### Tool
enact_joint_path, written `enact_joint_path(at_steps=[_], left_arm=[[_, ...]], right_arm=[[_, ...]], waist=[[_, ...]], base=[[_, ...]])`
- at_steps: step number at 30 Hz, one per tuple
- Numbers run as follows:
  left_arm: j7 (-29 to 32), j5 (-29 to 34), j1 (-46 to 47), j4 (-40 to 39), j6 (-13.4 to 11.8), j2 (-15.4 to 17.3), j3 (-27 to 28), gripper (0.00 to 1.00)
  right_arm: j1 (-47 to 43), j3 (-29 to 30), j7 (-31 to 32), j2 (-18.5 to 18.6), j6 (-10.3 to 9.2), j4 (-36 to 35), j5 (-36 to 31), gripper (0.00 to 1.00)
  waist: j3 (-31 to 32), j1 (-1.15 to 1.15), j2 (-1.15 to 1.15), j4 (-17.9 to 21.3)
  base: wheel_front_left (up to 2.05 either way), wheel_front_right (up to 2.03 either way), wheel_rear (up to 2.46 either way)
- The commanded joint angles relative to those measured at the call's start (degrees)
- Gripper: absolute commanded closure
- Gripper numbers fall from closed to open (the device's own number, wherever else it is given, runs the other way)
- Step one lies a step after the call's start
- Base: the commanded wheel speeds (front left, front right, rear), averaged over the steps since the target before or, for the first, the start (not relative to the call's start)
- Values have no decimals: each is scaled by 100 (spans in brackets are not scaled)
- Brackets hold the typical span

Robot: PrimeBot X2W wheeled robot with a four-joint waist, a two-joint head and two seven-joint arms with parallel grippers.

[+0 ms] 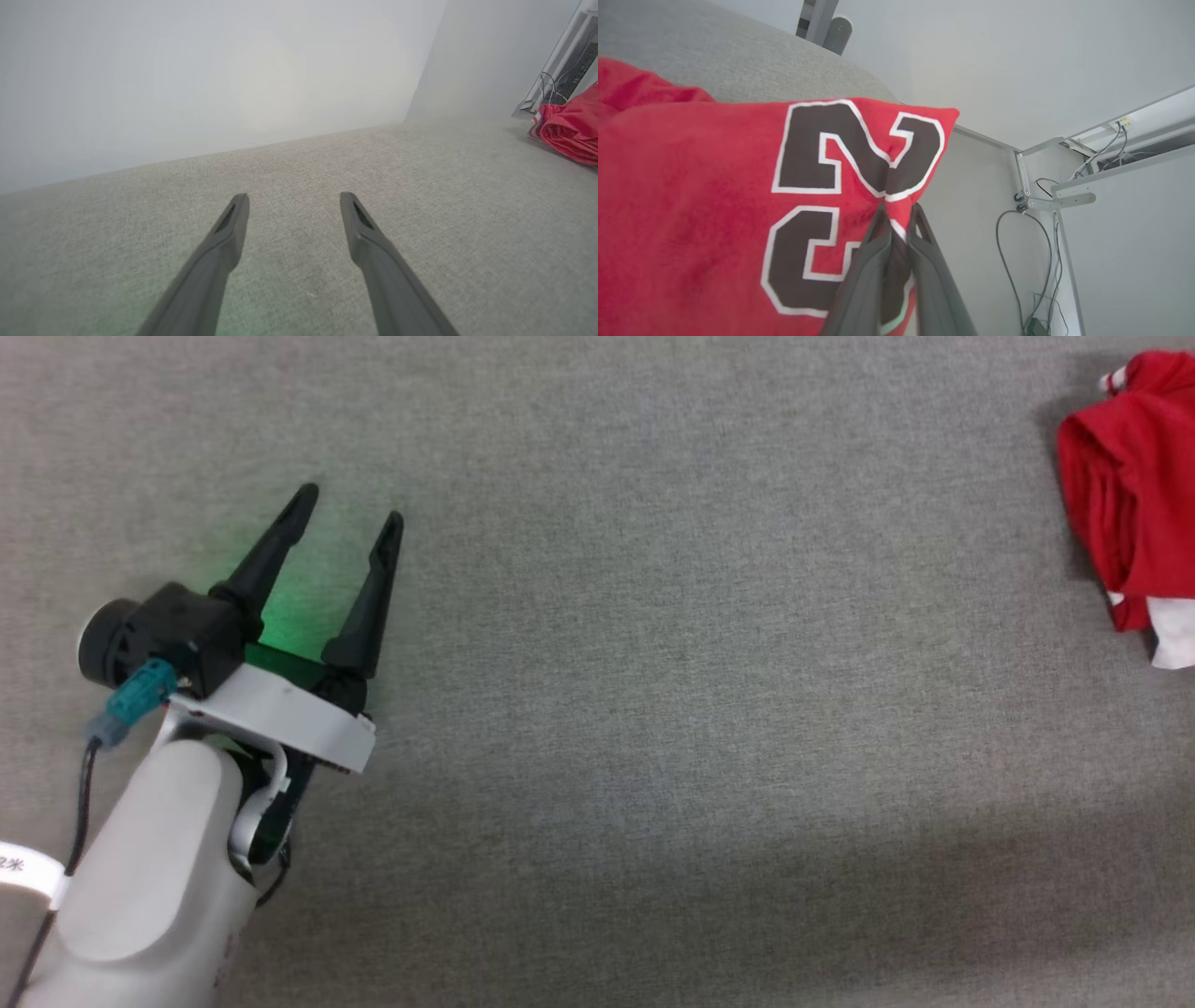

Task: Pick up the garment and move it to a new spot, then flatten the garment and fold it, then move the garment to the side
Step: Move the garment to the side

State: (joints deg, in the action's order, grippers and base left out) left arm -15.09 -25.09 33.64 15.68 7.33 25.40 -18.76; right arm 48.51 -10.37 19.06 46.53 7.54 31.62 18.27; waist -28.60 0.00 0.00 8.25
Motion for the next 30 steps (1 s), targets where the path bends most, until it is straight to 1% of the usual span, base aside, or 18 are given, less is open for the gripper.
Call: enact_joint_path(at_steps=[1,6,11,18,23,24,25,26,27,28,29,30], left_arm=[[-2,-16,68,11,21,27,-30,0],[-2,-58,143,9,21,63,-102,0],[-1,-87,177,18,21,64,-153,0],[1,-128,215,45,15,60,-205,0],[1,-121,198,60,16,39,-166,0],[0,-122,178,55,16,35,-157,0],[1,-120,155,57,16,31,-150,0],[0,-125,136,63,16,23,-132,0],[0,-126,129,67,16,16,-125,0],[0,-125,118,68,16,7,-119,0],[0,-128,94,70,16,1,-116,0],[0,-127,70,71,16,-2,-108,0]], right_arm=[[137,-19,-127,22,-12,136,-133,100],[386,-204,-619,2,-12,628,-580,100],[628,-328,-886,-239,-12,1268,-705,100],[902,-250,-1128,-588,-12,2139,-788,100],[1093,-155,-1322,-676,-12,2549,-949,100],[1125,-125,-1391,-696,-12,2599,-982,91],[1150,-116,-1445,-721,-12,2650,-1019,80],[1177,-106,-1473,-735,-12,2708,-1058,64],[1201,-99,-1521,-736,-12,2747,-1096,57],[1226,-82,-1563,-743,-12,2788,-1119,54],[1253,-78,-1598,-763,-12,2834,-1125,44],[1278,-87,-1611,-788,-12,2874,-1139,22]], waist=[[-113,0,0,68],[-203,0,0,45],[-264,0,0,-10],[-310,0,0,-107],[-284,0,0,-161],[-270,0,0,-165],[-247,0,0,-168],[-222,0,0,-170],[-193,0,0,-172],[-158,0,0,-175],[-119,0,0,-179],[-78,0,0,-183]], base=[[0,0,0],[0,0,0],[0,0,0],[0,0,0],[0,0,0],[0,0,0],[0,0,0],[0,0,0],[0,0,0],[0,0,0],[0,0,0],[0,0,0]])
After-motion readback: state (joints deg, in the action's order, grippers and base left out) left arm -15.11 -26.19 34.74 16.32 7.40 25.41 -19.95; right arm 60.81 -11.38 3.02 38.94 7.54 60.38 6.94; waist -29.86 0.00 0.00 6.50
